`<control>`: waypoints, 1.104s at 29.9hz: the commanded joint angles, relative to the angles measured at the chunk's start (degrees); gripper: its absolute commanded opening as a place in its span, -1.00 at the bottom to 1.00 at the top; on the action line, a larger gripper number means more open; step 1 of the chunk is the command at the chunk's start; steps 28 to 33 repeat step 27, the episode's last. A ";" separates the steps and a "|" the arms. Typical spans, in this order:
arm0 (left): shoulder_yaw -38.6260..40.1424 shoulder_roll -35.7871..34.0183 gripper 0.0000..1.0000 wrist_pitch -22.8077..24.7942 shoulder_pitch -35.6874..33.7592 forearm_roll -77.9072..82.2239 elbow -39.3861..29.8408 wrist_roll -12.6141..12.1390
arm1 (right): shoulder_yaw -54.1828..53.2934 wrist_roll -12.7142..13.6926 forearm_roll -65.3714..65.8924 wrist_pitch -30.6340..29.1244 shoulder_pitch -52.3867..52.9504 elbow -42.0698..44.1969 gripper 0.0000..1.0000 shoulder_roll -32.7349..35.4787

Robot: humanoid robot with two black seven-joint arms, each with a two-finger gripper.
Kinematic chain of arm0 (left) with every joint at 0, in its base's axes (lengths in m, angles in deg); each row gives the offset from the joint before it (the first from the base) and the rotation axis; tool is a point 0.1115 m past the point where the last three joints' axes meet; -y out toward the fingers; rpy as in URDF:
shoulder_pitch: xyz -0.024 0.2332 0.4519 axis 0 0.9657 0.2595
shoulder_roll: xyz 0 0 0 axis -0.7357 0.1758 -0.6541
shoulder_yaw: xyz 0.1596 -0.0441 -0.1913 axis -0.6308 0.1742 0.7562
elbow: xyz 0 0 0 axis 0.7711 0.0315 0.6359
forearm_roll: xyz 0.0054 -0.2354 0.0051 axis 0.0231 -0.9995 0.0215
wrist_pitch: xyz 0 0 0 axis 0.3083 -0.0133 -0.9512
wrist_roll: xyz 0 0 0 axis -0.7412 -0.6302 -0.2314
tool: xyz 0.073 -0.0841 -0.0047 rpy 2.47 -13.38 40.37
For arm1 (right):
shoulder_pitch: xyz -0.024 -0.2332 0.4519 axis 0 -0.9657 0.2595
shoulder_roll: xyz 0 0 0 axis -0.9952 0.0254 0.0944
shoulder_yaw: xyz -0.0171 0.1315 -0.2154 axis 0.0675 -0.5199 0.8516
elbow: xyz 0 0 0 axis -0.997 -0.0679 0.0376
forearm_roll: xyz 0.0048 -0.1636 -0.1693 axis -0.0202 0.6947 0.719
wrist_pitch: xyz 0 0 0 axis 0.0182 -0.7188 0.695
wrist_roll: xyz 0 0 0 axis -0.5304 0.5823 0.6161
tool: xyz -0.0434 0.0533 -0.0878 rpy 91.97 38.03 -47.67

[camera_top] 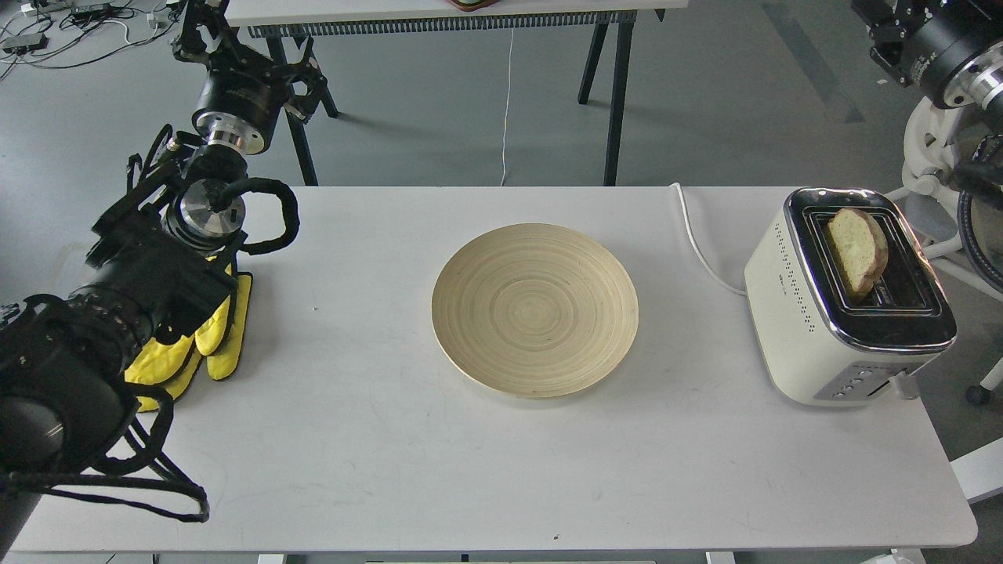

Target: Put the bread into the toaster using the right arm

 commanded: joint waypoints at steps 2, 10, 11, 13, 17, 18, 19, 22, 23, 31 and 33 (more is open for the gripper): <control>0.00 -0.02 1.00 0.00 0.00 0.02 0.06 -0.08 | -4.64 -2.69 -11.43 -3.26 -0.24 11.57 1.00 -9.70; -0.09 -0.11 1.00 0.00 0.00 0.02 0.06 -0.08 | -9.04 -2.24 -29.89 -18.81 -2.60 22.13 1.00 -14.98; -0.09 -0.11 1.00 0.00 0.00 0.02 0.06 -0.08 | -9.39 -2.16 -31.13 -20.22 -3.13 23.01 1.00 -15.59; -0.09 -0.11 1.00 0.00 0.00 0.02 -0.03 -0.08 | -10.18 -2.24 -32.46 -22.34 -4.28 24.24 1.00 -17.44; -0.09 -0.11 1.00 0.00 -0.09 0.02 0.06 -0.08 | -12.46 -2.60 -32.55 -23.75 -7.53 24.33 1.00 -20.78; -0.09 -0.11 1.00 0.00 -0.09 0.02 0.06 -0.08 | -13.60 -2.60 -32.55 -23.75 -8.14 24.60 1.00 -21.31; -0.09 -0.11 1.00 0.00 0.00 0.02 0.06 -0.08 | -14.65 -2.51 -32.55 -23.75 -8.58 24.77 1.00 -22.01; -0.09 -0.11 1.00 0.00 0.00 0.02 0.06 -0.08 | -17.21 -2.42 -32.64 -23.93 -9.11 25.74 1.00 -24.73; -0.09 -0.02 1.00 0.00 0.00 -0.06 -0.03 -0.08 | -17.65 -2.86 -32.55 -24.10 -9.12 25.57 1.00 -25.35; -0.09 -0.11 1.00 0.00 0.00 0.02 0.06 -0.08 | -17.92 -3.04 -32.37 -24.28 -8.85 25.22 1.00 -25.88; -0.09 -0.11 1.00 0.00 0.00 0.02 0.06 -0.08 | -17.92 -3.04 -32.37 -24.28 -8.85 25.22 1.00 -25.88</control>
